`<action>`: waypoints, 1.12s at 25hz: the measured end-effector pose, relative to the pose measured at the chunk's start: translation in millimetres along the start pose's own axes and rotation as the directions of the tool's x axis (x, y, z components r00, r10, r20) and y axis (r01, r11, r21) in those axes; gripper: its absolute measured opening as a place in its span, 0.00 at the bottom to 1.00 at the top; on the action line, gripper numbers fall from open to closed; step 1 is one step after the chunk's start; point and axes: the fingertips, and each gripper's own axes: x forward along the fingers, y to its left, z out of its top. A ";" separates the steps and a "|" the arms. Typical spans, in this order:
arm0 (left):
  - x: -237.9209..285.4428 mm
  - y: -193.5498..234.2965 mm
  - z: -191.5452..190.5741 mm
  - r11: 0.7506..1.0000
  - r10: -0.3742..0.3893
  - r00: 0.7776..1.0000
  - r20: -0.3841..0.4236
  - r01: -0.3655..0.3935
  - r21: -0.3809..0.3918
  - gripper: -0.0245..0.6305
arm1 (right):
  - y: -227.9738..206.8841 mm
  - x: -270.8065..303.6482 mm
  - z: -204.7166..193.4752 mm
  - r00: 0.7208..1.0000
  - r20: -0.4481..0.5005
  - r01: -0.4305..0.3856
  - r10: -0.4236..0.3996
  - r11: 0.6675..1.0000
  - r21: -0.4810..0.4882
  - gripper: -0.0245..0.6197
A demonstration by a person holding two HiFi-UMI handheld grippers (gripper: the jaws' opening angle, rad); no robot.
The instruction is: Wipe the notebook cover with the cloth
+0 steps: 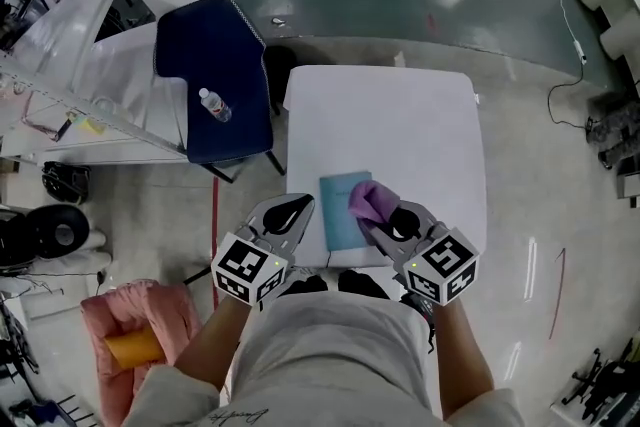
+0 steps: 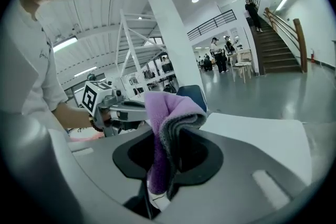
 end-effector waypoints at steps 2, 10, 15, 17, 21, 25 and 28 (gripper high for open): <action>-1.7 1.8 7.1 1.000 0.010 1.000 0.010 -0.010 0.001 0.04 | -0.5 -1.4 4.1 1.000 0.004 0.014 -0.014 1.000 -0.008 0.21; -2.3 -3.7 8.9 0.999 0.024 1.000 0.020 -0.024 -0.024 0.04 | 2.5 -3.2 5.5 0.999 0.043 0.023 -0.025 0.998 0.056 0.20; -1.3 -14.0 14.1 0.999 0.042 0.998 0.035 -0.042 0.000 0.04 | 4.0 -2.9 1.4 0.998 0.053 0.026 -0.030 0.997 0.071 0.20; -0.2 -14.9 14.5 0.999 0.050 0.998 0.042 -0.050 0.008 0.04 | 6.3 -0.5 -0.5 0.998 0.054 0.018 -0.021 0.998 0.066 0.20; 1.2 -16.3 14.2 0.999 0.048 0.998 0.043 -0.049 0.009 0.04 | 9.1 3.3 -6.3 0.999 0.037 0.006 -0.008 0.998 0.060 0.20; 0.2 -17.6 14.7 0.999 0.043 0.998 0.035 -0.043 0.004 0.04 | 8.7 2.5 -8.1 0.999 0.035 0.001 -0.004 0.997 0.073 0.20; -0.3 -16.5 15.8 0.999 0.042 0.999 0.027 -0.043 0.008 0.04 | 7.5 3.6 -5.4 0.999 0.042 0.001 -0.004 0.997 0.073 0.20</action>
